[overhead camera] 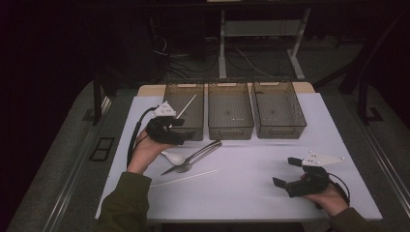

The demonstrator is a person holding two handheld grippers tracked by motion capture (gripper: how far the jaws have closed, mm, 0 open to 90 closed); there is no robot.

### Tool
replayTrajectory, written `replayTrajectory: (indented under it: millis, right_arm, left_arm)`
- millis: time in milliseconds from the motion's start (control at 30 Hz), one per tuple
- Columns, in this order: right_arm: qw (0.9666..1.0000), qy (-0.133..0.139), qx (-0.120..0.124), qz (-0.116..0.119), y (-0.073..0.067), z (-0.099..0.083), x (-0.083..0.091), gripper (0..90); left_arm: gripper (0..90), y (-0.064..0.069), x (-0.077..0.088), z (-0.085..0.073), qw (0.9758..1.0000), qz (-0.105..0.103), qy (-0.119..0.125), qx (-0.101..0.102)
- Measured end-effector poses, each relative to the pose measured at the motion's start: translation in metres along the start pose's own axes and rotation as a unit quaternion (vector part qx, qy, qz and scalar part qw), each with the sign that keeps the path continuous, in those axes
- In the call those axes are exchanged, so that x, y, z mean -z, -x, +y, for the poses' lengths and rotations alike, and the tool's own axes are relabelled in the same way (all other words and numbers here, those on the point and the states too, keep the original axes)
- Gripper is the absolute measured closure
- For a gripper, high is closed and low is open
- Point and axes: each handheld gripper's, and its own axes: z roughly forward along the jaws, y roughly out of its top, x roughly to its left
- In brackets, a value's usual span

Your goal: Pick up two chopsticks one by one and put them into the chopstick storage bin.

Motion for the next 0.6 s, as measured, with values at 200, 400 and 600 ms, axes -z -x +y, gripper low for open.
replayTrajectory:
  millis: [200, 400, 600]
  right_arm:
    - [1.0000, 0.000, -0.001, -0.001, 0.000, 0.000, 0.000, 1.0]
    - [1.0000, 0.000, -0.001, -0.001, 0.000, 0.000, 0.000, 1.0]
    - [1.0000, 0.002, -0.001, -0.001, 0.000, -0.001, 0.000, 1.0]
  left_arm:
    - [27.4, 0.014, 0.008, -0.016, 0.9999, -0.011, 0.004, -0.006]
    - [27.4, 0.029, 0.015, -0.037, 0.9997, -0.017, 0.004, -0.018]
    - [32.1, 0.038, 0.027, -0.054, 0.9995, -0.018, 0.009, -0.024]
